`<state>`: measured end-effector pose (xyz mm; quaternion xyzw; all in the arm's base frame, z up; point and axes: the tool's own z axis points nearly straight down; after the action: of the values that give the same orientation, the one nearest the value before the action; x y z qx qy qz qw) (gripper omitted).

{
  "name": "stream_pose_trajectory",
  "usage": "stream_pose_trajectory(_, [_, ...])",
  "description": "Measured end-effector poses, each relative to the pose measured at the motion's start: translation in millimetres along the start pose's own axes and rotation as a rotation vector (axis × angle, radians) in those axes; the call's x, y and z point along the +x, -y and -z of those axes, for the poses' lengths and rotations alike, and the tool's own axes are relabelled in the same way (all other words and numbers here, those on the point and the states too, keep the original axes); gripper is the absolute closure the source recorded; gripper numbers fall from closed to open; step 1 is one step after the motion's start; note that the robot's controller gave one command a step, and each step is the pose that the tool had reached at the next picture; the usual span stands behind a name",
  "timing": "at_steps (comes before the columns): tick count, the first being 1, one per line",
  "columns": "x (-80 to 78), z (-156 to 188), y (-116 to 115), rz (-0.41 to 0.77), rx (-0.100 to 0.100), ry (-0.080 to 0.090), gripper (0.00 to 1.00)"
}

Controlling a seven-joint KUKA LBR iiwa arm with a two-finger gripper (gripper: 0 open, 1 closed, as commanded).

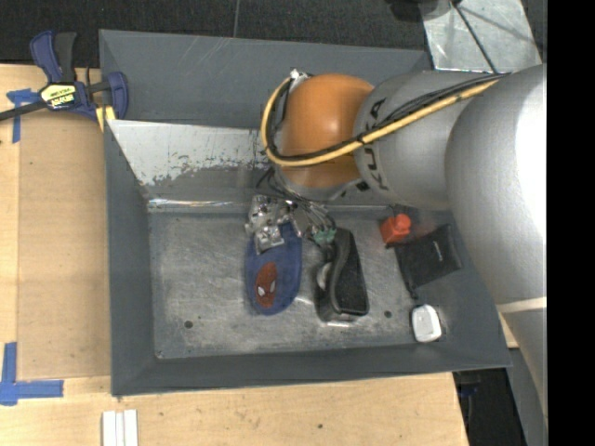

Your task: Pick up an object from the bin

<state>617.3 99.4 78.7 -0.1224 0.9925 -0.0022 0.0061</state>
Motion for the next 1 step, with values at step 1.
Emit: stream_pose_trajectory(1, [-15.5,-0.5,-19.8,0.017,0.000,0.000,1.00])
